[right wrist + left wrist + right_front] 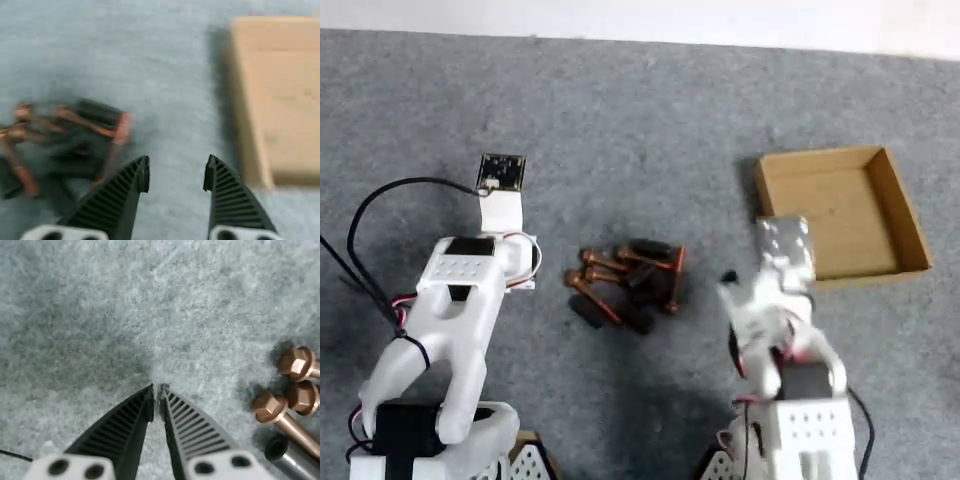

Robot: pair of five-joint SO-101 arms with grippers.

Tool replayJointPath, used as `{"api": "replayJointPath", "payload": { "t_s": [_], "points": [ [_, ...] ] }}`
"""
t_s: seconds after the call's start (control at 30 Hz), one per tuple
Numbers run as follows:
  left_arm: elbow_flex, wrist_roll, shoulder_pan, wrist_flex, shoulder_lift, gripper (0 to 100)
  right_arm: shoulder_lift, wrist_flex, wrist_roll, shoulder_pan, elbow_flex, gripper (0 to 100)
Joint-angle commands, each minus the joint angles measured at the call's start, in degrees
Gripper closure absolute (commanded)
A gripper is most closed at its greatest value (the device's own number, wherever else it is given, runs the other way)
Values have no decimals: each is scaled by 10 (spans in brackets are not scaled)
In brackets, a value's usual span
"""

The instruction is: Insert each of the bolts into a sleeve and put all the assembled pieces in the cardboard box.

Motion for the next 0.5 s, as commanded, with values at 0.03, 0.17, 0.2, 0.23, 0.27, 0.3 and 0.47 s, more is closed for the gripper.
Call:
{"api": "replayJointPath", "payload": {
  "t_s": [0.03,0.17,0.2,0.23,0.27,0.3,0.47],
  "points": [
    [-29,4,-7,-8,-3,959,249,-22,30,-89,-194,832],
    [-29,4,-8,-8,-3,959,388,-52,33,-128,-281,832],
    [-29,4,-8,-9,-3,959,410,-65,33,-133,-285,832],
    [-30,4,-8,-9,-3,959,428,-81,33,-140,-285,832],
    [-30,4,-8,-9,-3,959,444,-95,33,-148,-284,832],
    [-30,4,-8,-9,-3,959,457,-102,33,-156,-284,832],
    [-29,4,-8,-21,-3,959,479,-150,33,-208,-237,832]
  ]
}}
